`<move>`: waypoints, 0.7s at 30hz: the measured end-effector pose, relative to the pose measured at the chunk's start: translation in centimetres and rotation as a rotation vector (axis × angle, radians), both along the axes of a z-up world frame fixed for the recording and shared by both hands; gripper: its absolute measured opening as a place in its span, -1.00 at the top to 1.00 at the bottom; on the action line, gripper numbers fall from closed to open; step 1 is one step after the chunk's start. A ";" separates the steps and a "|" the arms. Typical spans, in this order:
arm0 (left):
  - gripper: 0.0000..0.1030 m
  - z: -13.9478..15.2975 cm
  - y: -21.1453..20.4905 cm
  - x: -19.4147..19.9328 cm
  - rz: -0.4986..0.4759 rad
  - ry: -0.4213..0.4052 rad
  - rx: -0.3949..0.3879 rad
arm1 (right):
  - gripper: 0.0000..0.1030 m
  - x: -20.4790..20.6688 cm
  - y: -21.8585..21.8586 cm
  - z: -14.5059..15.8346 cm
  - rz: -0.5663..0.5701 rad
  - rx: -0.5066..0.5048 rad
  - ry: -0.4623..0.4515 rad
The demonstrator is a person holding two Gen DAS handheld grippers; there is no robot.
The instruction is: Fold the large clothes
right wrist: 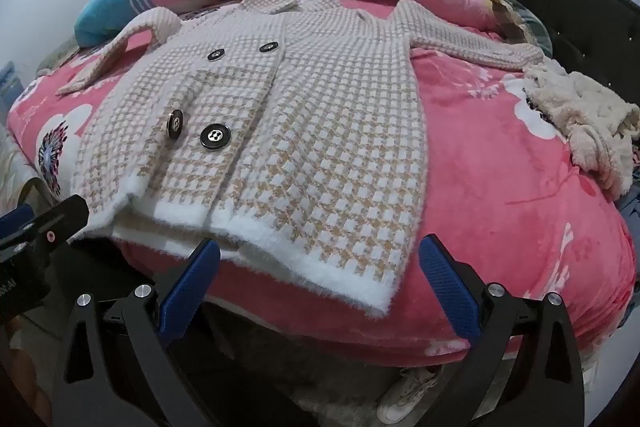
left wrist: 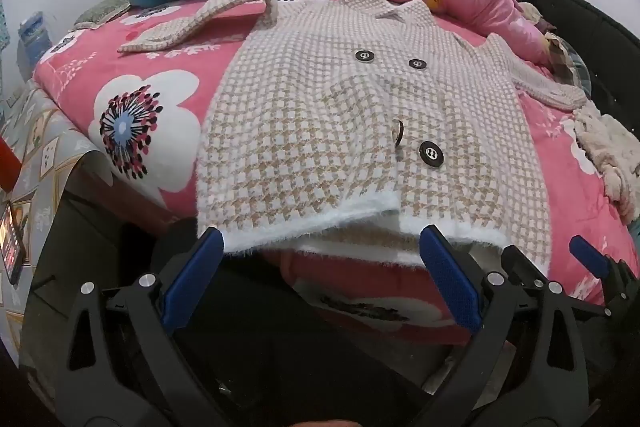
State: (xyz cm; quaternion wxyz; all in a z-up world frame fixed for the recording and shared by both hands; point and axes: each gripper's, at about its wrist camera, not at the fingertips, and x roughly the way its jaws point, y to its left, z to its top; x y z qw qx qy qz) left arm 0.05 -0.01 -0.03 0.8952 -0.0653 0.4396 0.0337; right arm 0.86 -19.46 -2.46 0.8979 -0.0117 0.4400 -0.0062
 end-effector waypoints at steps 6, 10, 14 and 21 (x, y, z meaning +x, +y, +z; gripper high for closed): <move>-0.85 0.1 0.2 0.0 0.008 -0.008 -0.012 | -0.88 0.1 0.3 0.3 0.001 -0.008 0.002; -0.85 0.3 0.2 -0.1 0.013 -0.015 -0.015 | -0.88 0.1 0.4 0.6 0.001 -0.007 -0.003; -0.85 -0.4 0.0 -0.2 -0.004 0.001 -0.010 | -0.88 -0.1 0.5 0.5 0.006 -0.010 -0.009; -0.85 -0.6 0.1 -0.1 -0.002 0.002 -0.014 | -0.88 -0.1 0.6 0.5 0.006 -0.013 -0.010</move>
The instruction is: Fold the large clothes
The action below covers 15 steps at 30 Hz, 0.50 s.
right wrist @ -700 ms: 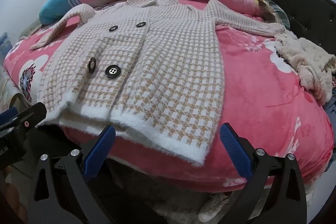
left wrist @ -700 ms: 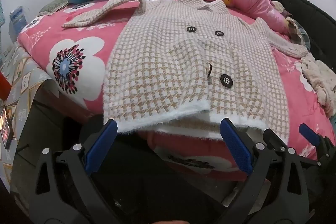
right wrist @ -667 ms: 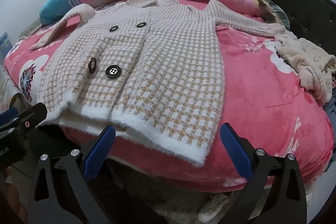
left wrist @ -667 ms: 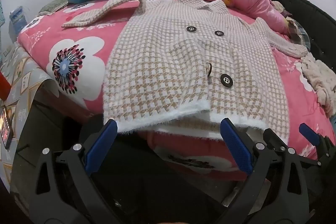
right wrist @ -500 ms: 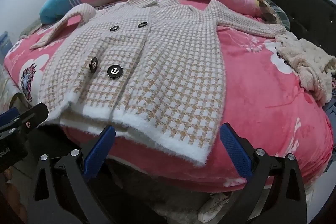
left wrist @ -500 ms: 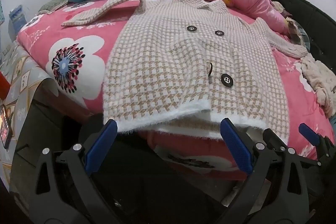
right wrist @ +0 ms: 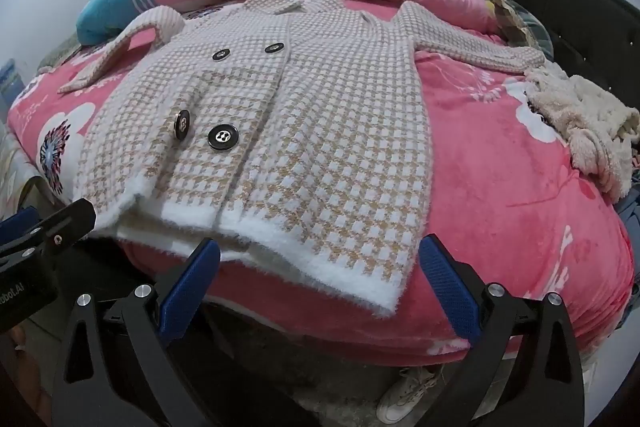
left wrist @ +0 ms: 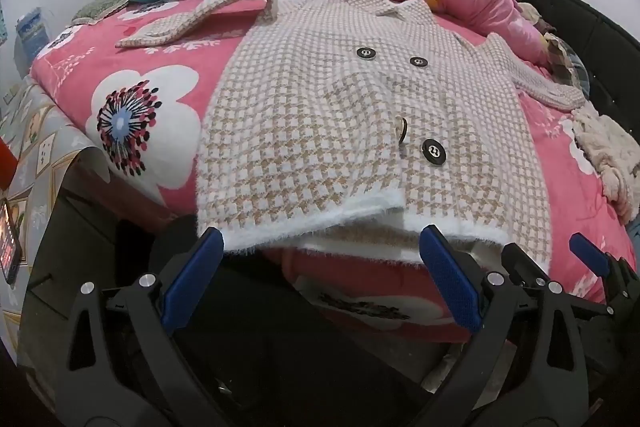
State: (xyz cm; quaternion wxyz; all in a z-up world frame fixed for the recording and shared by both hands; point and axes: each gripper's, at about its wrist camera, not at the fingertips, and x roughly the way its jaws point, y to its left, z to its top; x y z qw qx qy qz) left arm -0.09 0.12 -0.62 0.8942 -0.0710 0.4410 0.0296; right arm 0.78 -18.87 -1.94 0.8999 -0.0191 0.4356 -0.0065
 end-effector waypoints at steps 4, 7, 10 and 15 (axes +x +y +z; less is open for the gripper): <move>-0.85 0.1 0.2 -0.1 0.000 0.000 -0.001 | -0.88 0.0 0.0 0.0 -0.002 0.001 0.001; -0.85 0.1 0.2 -0.1 0.000 0.000 -0.001 | -0.88 0.1 0.0 0.0 -0.002 0.001 0.001; -0.85 0.0 0.3 -0.1 0.000 0.000 -0.002 | -0.88 0.1 0.0 0.1 -0.001 0.001 -0.001; -0.85 0.0 0.3 -0.1 0.000 0.000 -0.002 | -0.88 0.0 0.0 0.2 0.000 0.000 -0.002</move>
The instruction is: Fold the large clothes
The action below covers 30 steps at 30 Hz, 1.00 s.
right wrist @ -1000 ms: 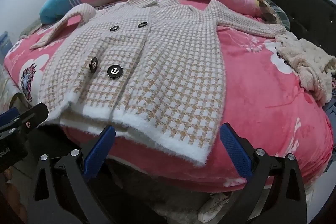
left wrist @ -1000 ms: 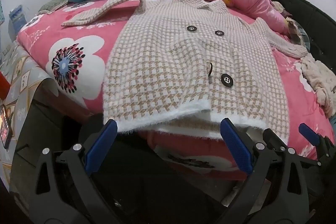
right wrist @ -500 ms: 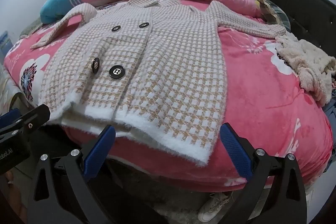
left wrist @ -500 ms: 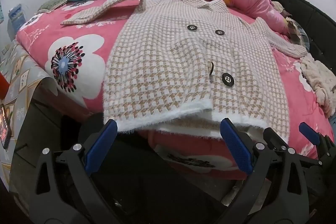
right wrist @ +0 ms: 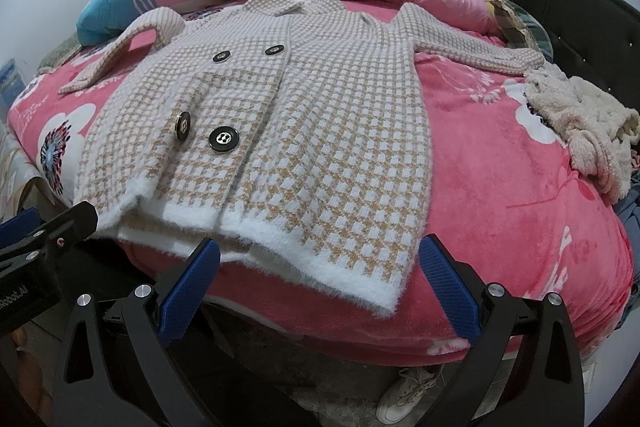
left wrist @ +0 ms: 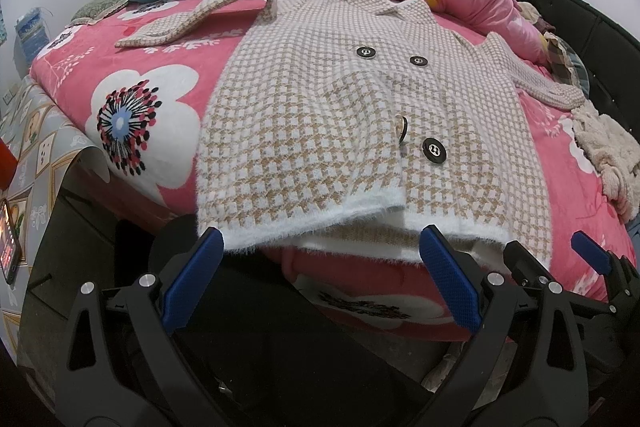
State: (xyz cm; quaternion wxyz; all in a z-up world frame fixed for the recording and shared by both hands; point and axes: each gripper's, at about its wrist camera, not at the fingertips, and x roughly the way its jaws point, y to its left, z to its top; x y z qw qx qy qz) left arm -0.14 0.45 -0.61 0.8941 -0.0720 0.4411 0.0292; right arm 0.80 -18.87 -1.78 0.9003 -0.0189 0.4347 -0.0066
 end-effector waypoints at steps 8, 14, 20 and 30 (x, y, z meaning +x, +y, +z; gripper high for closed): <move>-0.85 0.1 0.0 0.0 -0.001 0.001 -0.001 | -0.88 0.0 0.0 0.0 0.000 0.001 0.002; -0.85 0.1 0.0 0.0 -0.002 0.000 0.000 | -0.88 -0.1 0.1 0.2 0.002 0.001 -0.001; -0.85 0.0 0.0 0.0 -0.003 -0.002 0.001 | -0.88 -0.1 0.1 0.3 0.002 0.003 -0.001; -0.85 0.1 0.1 0.0 -0.001 -0.002 0.003 | -0.88 0.0 0.0 0.5 0.001 0.003 -0.006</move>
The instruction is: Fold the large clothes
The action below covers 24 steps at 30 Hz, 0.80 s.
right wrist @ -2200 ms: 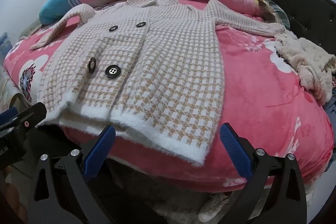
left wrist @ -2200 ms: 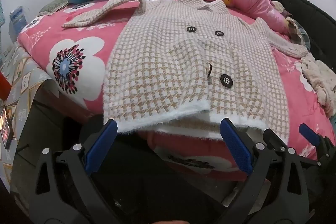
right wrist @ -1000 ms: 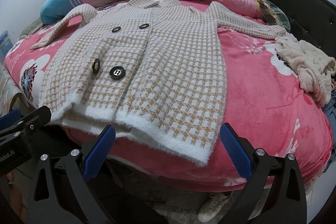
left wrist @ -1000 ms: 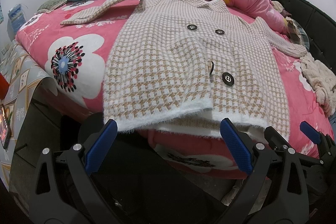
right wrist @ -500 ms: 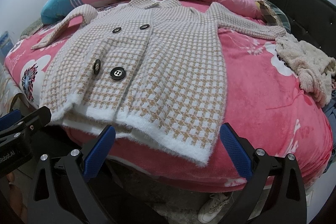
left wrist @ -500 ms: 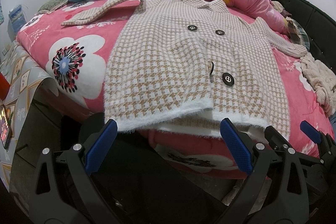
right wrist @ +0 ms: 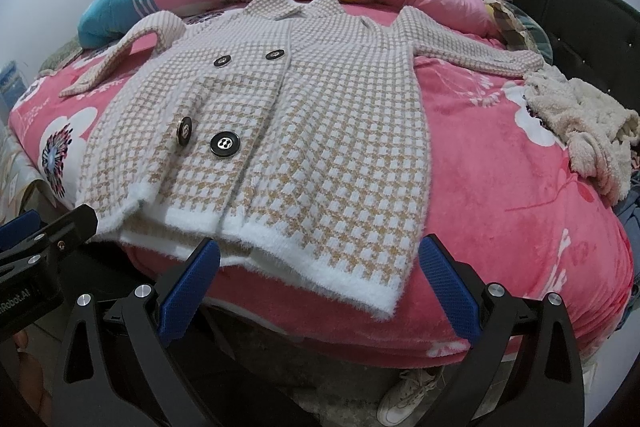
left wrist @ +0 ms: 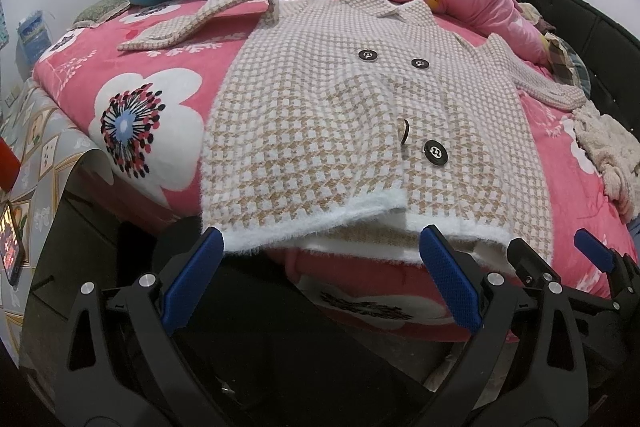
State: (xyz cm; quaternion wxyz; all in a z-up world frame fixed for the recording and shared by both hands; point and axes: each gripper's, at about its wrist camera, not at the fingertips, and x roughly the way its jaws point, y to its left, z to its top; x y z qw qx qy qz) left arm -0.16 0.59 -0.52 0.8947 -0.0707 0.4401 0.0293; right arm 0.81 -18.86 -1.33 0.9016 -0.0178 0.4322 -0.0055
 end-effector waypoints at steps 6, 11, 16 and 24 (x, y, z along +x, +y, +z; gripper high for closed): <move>-0.85 0.2 0.4 0.1 0.003 -0.001 0.001 | -0.88 0.0 0.1 0.1 0.000 -0.001 -0.002; -0.85 0.2 0.5 0.2 0.010 -0.001 0.006 | -0.88 0.2 0.1 0.2 0.001 -0.004 -0.005; -0.85 0.2 0.8 0.1 0.021 -0.005 0.015 | -0.88 0.1 0.1 0.3 0.001 -0.006 -0.009; -0.85 0.2 1.5 0.2 0.043 -0.018 0.034 | -0.88 0.4 -0.2 0.5 0.003 -0.032 -0.040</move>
